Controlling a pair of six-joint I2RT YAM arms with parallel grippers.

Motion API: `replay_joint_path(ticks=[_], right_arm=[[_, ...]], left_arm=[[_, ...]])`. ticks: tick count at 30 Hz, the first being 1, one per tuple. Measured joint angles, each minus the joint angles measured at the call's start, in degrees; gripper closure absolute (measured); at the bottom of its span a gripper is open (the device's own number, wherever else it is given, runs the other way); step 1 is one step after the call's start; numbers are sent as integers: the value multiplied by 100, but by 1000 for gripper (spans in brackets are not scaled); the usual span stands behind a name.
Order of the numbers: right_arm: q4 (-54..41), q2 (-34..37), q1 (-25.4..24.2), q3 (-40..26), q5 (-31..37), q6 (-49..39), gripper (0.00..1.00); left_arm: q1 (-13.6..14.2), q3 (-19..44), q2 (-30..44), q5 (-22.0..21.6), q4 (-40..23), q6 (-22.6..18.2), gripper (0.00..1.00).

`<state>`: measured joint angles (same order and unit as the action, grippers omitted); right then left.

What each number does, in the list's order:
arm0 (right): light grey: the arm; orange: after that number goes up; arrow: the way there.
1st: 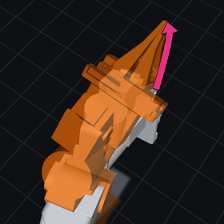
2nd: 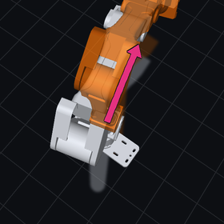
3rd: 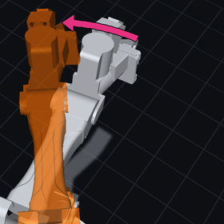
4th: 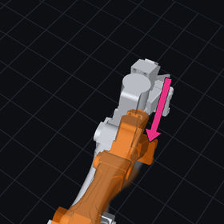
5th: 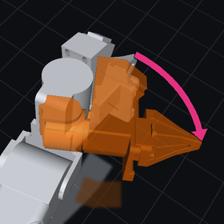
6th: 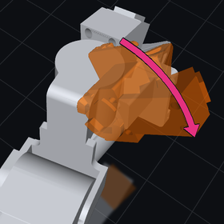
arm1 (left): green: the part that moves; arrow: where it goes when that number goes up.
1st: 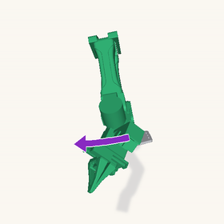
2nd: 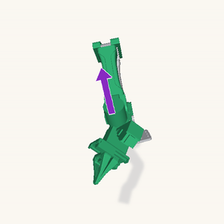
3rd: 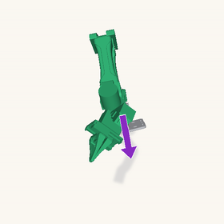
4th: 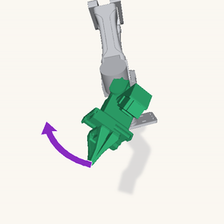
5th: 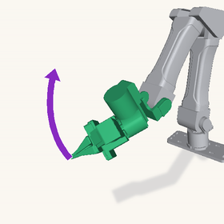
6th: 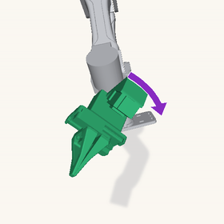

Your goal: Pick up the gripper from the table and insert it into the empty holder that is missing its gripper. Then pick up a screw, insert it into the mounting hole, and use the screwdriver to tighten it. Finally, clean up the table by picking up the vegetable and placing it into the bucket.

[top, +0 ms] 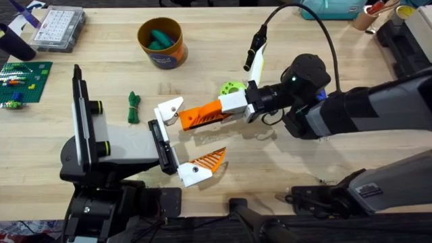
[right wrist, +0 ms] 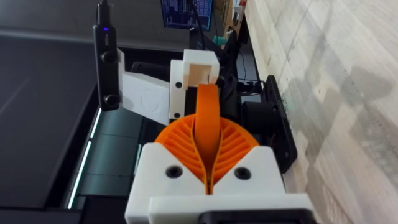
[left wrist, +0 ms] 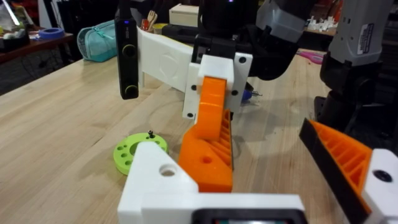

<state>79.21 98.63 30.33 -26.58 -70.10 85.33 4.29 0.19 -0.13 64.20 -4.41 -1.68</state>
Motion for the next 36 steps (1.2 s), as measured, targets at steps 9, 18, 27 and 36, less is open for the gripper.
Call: replay_joint_path(ticks=[9, 18, 27, 36], right_arm=[[-91, 0, 0, 5, -3, 37, 985], [340, 2, -1, 5, -4, 437, 986], [598, 0, -2, 5, -4, 907, 986], [539, 0, -2, 5, -5, 943, 985]], left_arm=[[0, 8, 15, -17, -144, 1, 10], [0, 8, 15, -17, -144, 0, 10], [0, 8, 15, -17, -146, 1, 10], [0, 8, 15, -17, -145, 1, 10]])
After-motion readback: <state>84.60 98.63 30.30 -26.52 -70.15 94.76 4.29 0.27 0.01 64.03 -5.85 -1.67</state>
